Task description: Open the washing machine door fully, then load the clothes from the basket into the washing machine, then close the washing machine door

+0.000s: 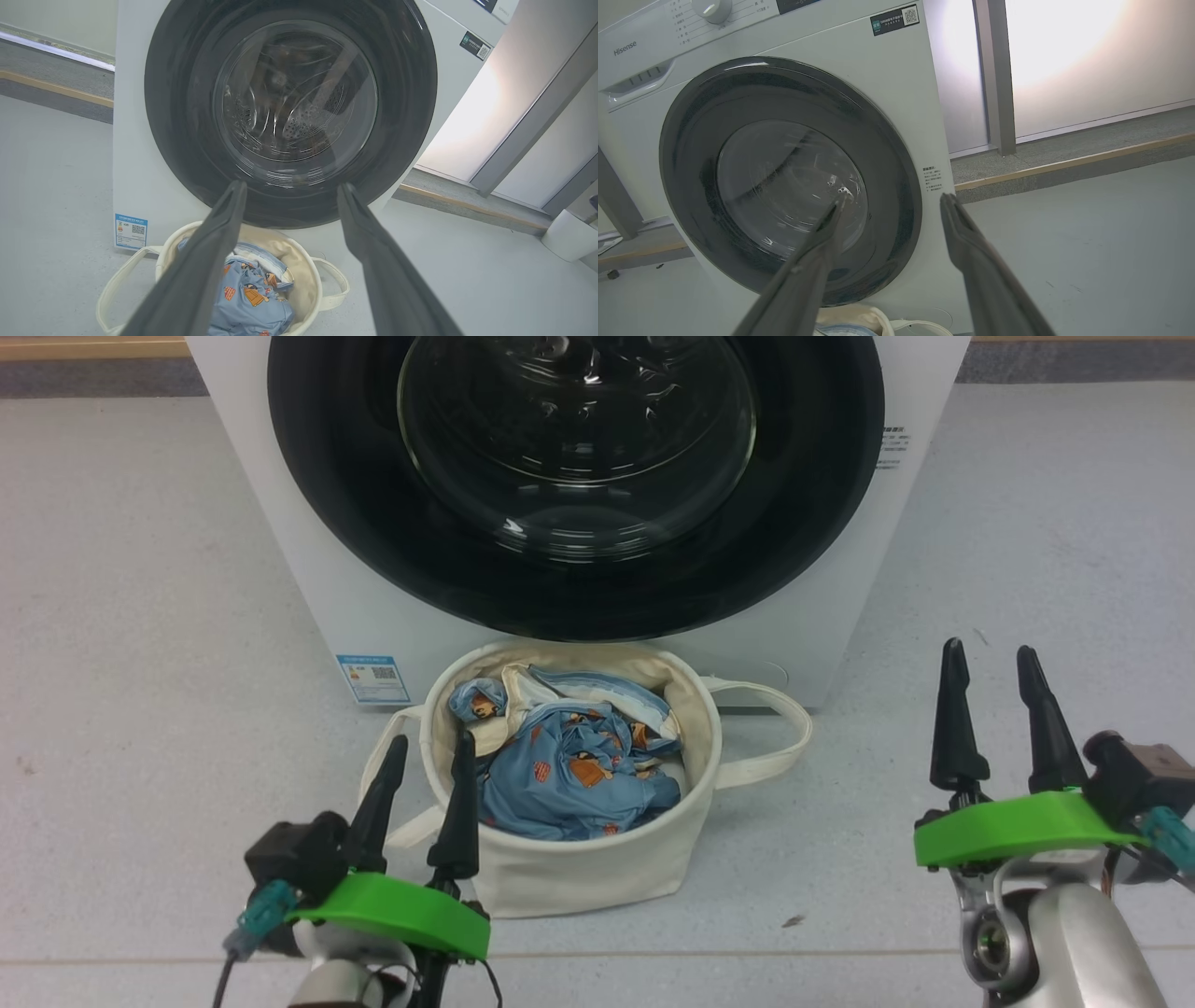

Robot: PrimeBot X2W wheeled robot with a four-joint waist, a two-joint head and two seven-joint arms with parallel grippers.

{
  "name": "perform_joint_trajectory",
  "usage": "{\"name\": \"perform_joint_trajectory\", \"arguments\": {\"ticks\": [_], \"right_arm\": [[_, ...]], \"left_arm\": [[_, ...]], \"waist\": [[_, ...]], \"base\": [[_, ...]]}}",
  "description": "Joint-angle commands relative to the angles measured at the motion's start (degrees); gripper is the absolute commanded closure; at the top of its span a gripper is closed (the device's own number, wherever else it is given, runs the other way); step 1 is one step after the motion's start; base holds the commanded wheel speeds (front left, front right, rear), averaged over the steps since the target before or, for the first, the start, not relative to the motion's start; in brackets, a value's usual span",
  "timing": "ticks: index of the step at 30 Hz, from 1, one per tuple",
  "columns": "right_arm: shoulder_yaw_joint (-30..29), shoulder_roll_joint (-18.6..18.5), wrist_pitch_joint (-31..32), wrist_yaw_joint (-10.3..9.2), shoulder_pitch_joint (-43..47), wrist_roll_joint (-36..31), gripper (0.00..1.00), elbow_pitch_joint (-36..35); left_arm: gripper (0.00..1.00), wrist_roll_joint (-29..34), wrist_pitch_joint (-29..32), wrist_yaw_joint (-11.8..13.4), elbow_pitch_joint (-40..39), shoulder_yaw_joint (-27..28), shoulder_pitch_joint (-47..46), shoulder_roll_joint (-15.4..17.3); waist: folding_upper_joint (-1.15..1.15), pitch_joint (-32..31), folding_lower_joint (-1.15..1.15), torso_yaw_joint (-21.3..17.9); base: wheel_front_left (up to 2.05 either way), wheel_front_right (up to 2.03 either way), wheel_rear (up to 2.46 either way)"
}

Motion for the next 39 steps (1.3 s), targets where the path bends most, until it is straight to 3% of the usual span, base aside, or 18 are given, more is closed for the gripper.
{"name": "perform_joint_trajectory", "arguments": {"ticks": [1,7,22,39], "right_arm": [[1.4,-0.4,-1.0,0.53,-3.1,-1.7,0.0,-2.0],[1.6,-0.3,-2.0,0.56,-3.0,-6.1,0.0,-1.2],[-0.2,-0.2,-4.5,0.64,-2.2,-7.8,0.0,5.9],[0.2,-0.2,-4.7,0.65,-2.0,-8.2,0.0,7.3]], "left_arm": [[0.0,1.6,-0.7,0.4,-1.6,1.0,-3.2,0.7],[0.0,5.2,-1.7,1.7,0.4,-0.3,-3.7,0.7],[0.0,9.2,-4.2,5.3,9.9,-2.3,-5.1,0.8],[0.0,7.9,-4.5,7.0,8.6,-0.1,-4.2,0.8]], "waist": [[0.0,0.0,0.01,0.0],[0.0,0.1,0.01,0.0],[0.0,0.7,0.01,0.4],[0.0,0.5,0.01,0.3]], "base": [[0.0,0.0,0.0],[0.0,0.0,0.0],[0.0,0.0,0.0],[0.0,0.0,0.0]]}}
